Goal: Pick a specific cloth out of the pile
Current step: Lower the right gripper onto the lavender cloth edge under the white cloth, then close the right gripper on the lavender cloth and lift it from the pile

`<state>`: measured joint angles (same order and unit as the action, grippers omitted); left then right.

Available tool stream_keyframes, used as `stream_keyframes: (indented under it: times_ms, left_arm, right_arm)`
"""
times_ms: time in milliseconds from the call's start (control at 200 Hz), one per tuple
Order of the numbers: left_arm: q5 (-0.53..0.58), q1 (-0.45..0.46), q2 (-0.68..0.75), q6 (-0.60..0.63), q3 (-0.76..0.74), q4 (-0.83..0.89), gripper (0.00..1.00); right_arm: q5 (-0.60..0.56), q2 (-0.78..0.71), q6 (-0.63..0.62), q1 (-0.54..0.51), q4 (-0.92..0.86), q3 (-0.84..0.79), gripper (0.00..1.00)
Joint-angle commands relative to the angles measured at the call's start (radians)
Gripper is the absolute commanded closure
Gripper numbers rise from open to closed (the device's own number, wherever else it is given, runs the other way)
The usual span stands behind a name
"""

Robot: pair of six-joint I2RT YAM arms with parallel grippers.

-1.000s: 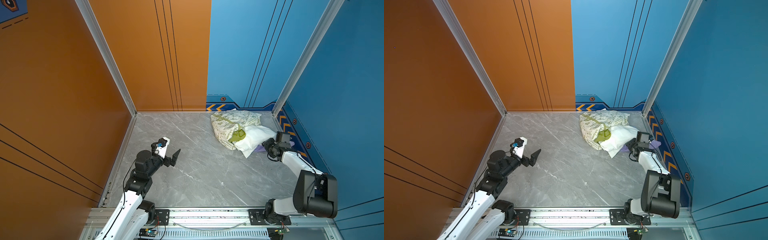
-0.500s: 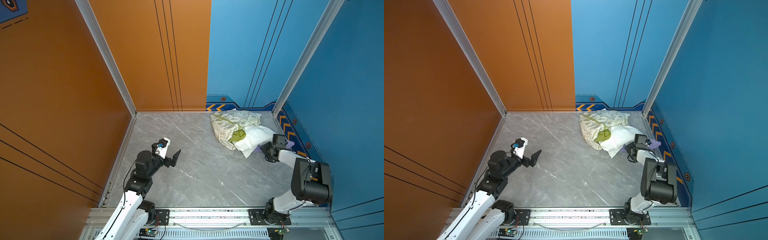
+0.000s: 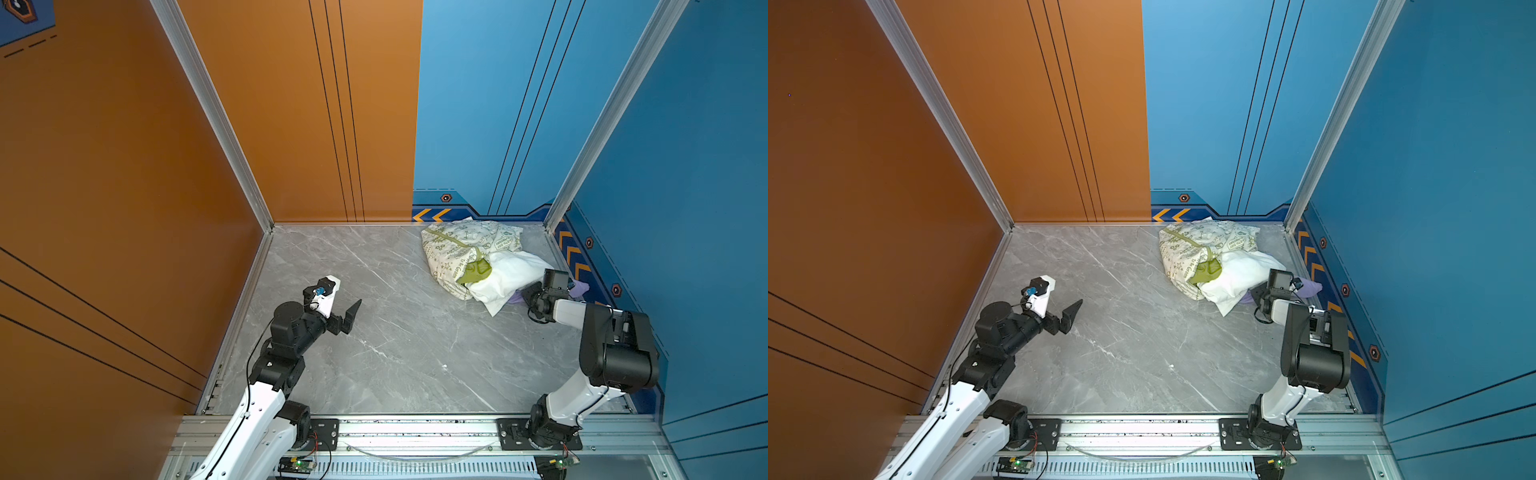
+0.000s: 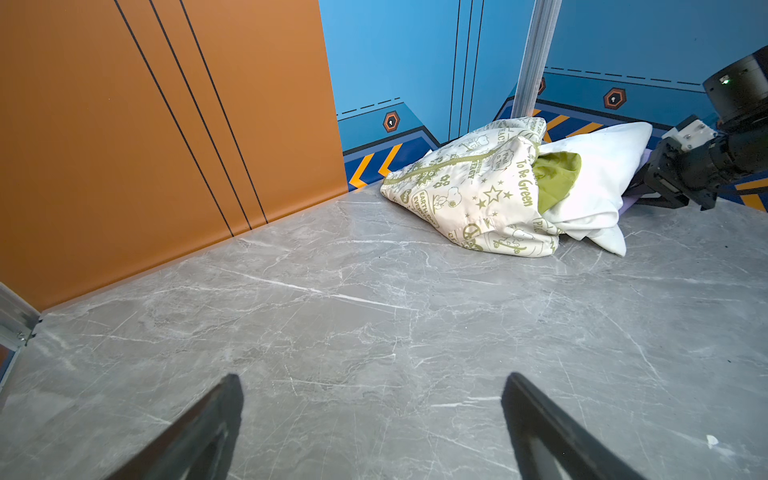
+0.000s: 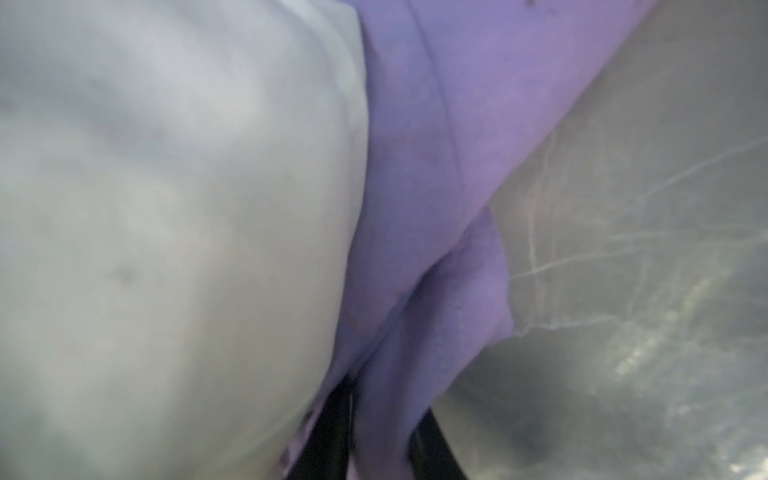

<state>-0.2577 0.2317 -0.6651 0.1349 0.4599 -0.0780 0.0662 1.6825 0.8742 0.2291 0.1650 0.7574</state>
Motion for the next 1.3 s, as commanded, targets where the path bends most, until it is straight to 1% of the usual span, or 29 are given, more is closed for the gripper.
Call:
stream_keyframes:
  times_ms: [0,65,125,335,526,946,1296]
  left_arm:
    - [0.015,0.012,0.013,0.014,-0.016,0.000,0.02]
    - [0.018,0.012,0.014,0.014,-0.016,0.000,0.02]
    - [0.019,0.012,0.013,0.015,-0.016,0.000,0.02]
    - [0.019,0.014,0.015,0.015,-0.016,0.001,0.02]
    - [0.017,0.016,0.015,0.015,-0.016,0.001,0.02]
    - [0.017,0.017,0.003,0.020,-0.013,0.001,0.02]
    - [0.012,0.016,-0.004,0.019,-0.010,0.001,0.02]
  right_arm:
    - [-0.027,0.014,0.006,0.006,0.061,-0.021,0.91]
    - [-0.029,0.002,0.008,0.006,0.070,-0.028,0.97]
    - [-0.028,-0.017,0.010,0.004,0.078,-0.035,1.00]
    - [-0.020,-0.123,0.014,0.003,0.078,-0.050,1.00]
    - [-0.021,-0.256,0.019,-0.015,0.054,-0.041,1.00]
    - [-0.126,-0.475,-0.011,-0.073,-0.070,0.075,1.00]
    - [-0.155,-0.564,-0.104,-0.101,-0.148,0.200,1.00]
